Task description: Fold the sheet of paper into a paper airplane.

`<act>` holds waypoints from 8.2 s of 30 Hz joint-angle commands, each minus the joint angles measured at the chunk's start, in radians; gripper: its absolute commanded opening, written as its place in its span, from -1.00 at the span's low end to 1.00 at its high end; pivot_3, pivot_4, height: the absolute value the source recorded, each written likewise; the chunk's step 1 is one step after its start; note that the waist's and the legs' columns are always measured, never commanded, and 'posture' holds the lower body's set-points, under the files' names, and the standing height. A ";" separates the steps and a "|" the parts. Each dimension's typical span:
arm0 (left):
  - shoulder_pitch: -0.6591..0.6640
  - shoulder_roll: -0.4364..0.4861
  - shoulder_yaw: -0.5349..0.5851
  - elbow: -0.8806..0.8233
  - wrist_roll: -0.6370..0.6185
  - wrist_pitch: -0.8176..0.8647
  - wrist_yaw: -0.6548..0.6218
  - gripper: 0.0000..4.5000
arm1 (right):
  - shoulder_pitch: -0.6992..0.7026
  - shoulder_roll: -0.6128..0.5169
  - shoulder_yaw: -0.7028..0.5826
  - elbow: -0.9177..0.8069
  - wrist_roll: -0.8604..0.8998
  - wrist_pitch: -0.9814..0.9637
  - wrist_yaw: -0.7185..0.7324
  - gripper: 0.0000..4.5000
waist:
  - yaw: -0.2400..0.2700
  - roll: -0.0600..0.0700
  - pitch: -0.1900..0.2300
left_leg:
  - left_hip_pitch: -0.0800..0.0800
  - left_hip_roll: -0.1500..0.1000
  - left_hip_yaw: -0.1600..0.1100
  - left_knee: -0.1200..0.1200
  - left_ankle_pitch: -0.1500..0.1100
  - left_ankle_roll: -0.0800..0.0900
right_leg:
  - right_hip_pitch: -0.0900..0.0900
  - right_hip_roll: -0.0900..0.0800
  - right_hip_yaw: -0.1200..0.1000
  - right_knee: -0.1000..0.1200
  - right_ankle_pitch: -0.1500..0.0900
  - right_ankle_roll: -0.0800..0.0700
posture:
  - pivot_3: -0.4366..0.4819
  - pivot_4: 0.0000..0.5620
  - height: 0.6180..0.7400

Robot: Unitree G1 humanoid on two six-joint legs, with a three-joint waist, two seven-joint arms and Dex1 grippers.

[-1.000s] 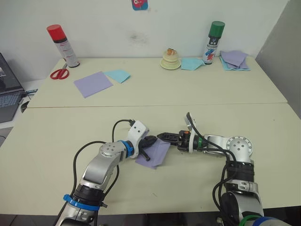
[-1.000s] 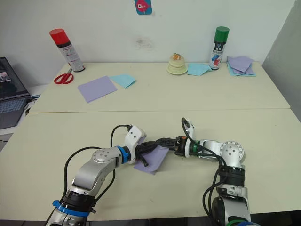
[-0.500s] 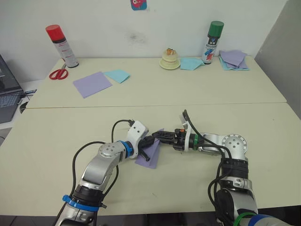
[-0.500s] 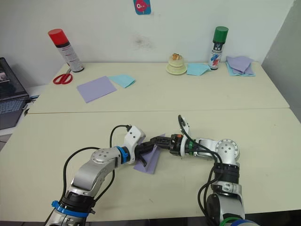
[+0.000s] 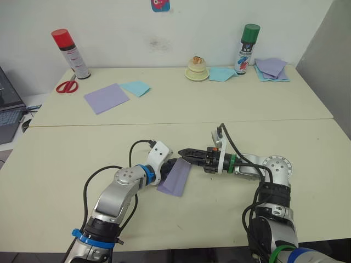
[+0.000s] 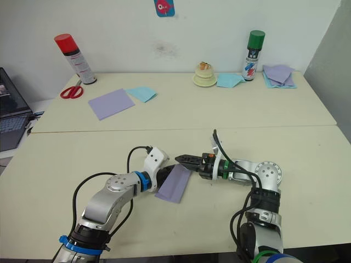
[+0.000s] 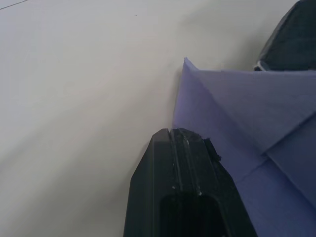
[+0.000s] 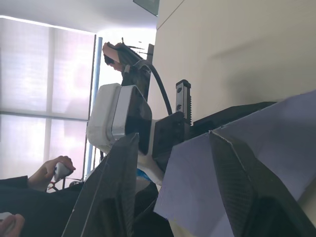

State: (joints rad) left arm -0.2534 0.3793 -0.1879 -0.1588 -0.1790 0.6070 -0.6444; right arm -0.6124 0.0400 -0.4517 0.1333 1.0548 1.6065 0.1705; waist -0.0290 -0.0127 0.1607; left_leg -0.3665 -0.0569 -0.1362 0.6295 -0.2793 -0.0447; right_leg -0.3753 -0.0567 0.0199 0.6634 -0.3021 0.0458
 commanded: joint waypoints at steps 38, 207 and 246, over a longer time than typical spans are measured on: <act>0.086 0.199 0.147 -0.091 -0.139 0.180 -0.089 -1.00 | 0.114 -0.303 0.799 -0.068 -0.618 -0.860 0.531 -0.98 | -0.023 0.000 0.000 | 0.001 0.002 -0.002 -0.001 0.002 -0.004 | -0.003 0.001 0.002 0.001 0.000 0.000 | -0.05 -0.47 1.00; -0.554 0.193 -0.151 0.841 0.227 -1.222 -0.643 0.99 | 0.234 -0.390 0.604 -0.293 -0.700 -0.891 0.573 -1.00 | -0.004 0.000 -0.001 | -0.015 -0.004 -0.015 0.016 0.007 -0.006 | -0.014 0.002 -0.005 0.016 0.005 -0.002 | -0.05 -0.47 1.00; -0.352 0.385 -0.173 -0.071 0.531 -0.281 -0.728 -0.99 | 0.279 -0.407 0.619 -0.264 -0.732 -1.024 0.573 -1.00 | -0.035 0.000 0.000 | -0.014 -0.003 -0.017 0.016 0.007 -0.005 | -0.014 0.006 -0.005 0.019 0.005 -0.002 | -0.05 -0.47 1.00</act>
State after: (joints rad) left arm -0.6119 0.7769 -0.3502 -0.1411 0.3232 0.2275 -1.3860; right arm -0.3294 -0.3683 0.1653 -0.1160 0.3151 0.6035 0.7277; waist -0.0638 -0.0126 0.1604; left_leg -0.3805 -0.0599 -0.1532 0.6459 -0.2719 -0.0501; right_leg -0.3887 -0.0503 0.0151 0.6820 -0.2969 0.0441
